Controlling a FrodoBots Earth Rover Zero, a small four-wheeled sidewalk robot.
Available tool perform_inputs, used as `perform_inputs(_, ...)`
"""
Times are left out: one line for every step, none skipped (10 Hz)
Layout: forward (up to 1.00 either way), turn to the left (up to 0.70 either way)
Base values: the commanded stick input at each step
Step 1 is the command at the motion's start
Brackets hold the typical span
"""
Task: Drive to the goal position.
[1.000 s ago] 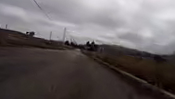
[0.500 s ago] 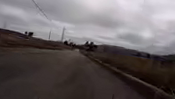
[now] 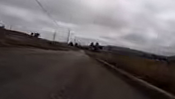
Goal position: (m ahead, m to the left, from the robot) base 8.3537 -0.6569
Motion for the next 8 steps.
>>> perform_inputs(0.70,0.00)
perform_inputs(0.70,0.00)
perform_inputs(0.70,0.00)
perform_inputs(0.70,0.00)
perform_inputs(0.70,0.00)
perform_inputs(0.70,0.00)
perform_inputs(0.70,0.00)
perform_inputs(0.70,0.00)
